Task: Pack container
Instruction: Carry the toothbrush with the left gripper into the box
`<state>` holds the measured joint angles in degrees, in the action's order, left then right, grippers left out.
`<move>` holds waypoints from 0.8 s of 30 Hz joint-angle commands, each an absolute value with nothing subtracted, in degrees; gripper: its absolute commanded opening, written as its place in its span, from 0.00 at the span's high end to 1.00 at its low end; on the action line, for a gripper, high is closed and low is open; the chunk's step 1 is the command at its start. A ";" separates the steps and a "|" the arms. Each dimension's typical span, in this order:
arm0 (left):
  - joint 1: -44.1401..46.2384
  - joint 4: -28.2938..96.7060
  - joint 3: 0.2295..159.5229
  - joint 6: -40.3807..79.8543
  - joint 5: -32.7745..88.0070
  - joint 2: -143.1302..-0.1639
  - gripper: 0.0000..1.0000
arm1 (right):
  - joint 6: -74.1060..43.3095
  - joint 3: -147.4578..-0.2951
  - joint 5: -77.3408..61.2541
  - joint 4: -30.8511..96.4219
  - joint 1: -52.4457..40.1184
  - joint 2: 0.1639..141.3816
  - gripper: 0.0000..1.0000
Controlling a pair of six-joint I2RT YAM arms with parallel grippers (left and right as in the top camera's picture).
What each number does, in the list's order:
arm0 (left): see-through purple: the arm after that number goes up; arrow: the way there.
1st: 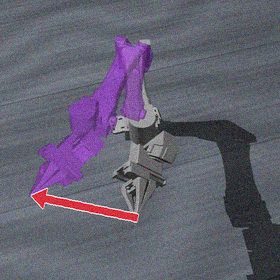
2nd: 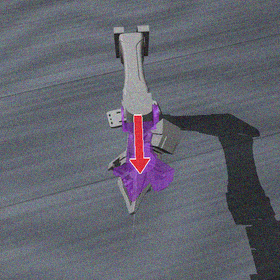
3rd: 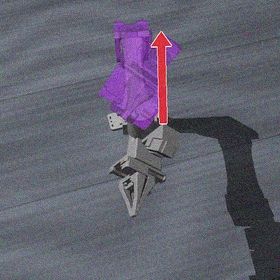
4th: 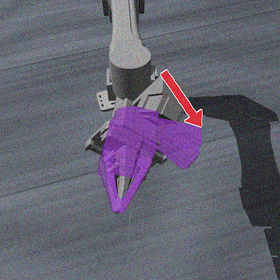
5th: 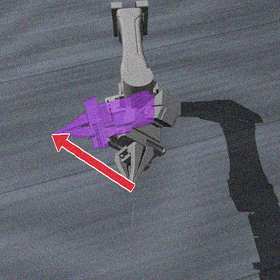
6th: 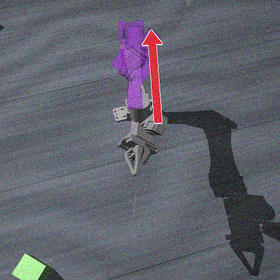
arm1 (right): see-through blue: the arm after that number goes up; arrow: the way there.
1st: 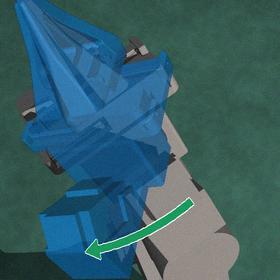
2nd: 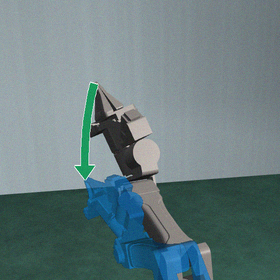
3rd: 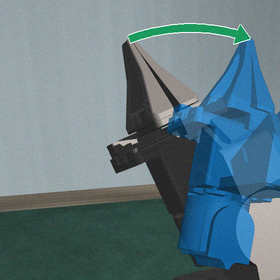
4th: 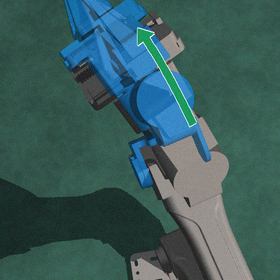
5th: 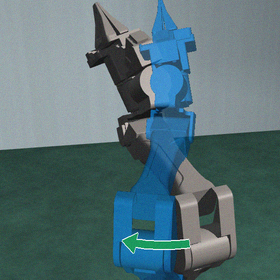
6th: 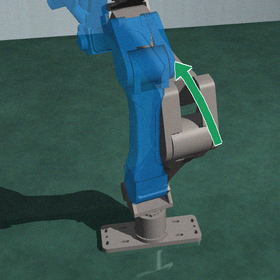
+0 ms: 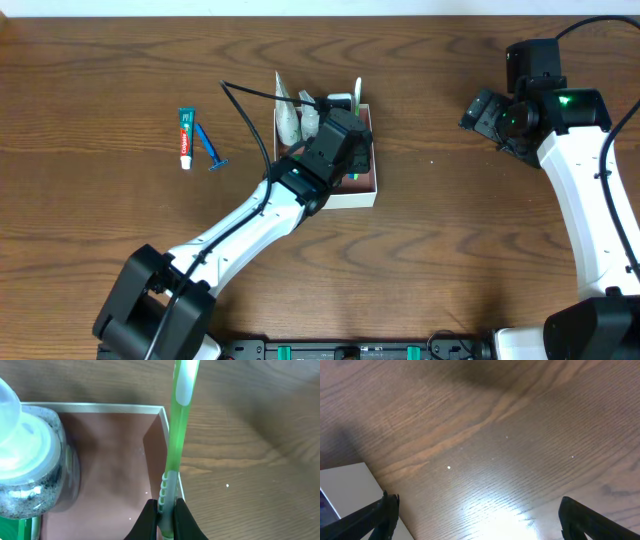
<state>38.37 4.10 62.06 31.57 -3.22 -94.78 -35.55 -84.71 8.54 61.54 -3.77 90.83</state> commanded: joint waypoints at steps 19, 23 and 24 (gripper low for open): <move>39.75 4.19 62.92 32.29 -1.50 -98.37 0.94 | -35.53 -85.49 8.73 61.56 -3.40 89.67 0.01; 40.34 4.73 62.92 32.29 -1.52 -98.65 0.94 | -35.53 -85.49 8.73 61.56 -3.38 89.67 0.01; 40.34 5.04 62.92 32.32 -1.52 -98.70 0.94 | -35.53 -85.49 8.73 61.56 -3.38 89.67 0.01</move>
